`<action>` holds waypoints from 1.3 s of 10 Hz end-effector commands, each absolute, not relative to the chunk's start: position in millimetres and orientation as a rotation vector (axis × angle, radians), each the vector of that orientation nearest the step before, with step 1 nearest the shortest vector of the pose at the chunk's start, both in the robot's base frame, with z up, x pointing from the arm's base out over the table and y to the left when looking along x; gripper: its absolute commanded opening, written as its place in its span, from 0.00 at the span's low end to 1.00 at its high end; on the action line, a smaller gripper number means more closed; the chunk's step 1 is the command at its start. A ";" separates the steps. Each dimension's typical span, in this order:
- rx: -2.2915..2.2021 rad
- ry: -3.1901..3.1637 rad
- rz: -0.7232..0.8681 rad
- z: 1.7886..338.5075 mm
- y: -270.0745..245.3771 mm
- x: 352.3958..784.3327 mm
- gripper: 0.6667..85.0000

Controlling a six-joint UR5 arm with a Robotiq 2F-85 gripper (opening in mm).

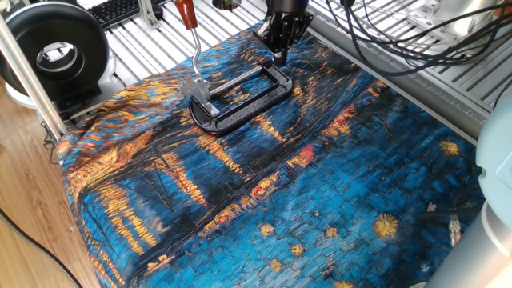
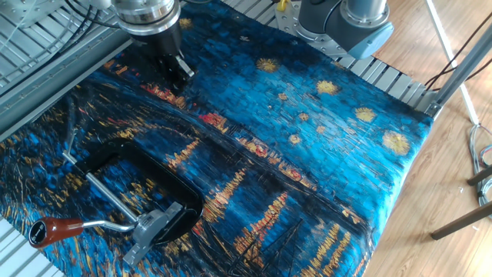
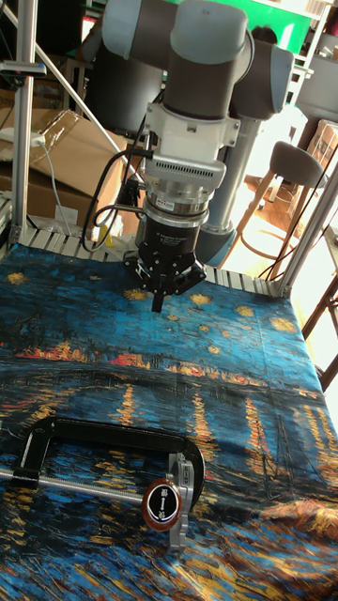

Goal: Pull up the lever

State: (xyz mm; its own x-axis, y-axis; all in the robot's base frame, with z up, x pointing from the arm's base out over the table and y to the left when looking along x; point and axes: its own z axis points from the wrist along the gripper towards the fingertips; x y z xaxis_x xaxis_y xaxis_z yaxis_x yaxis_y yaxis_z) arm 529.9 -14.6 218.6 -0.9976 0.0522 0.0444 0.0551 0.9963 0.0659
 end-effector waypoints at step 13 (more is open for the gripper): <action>0.111 -3.105 -0.027 223.7 -50.9 580.9 0.01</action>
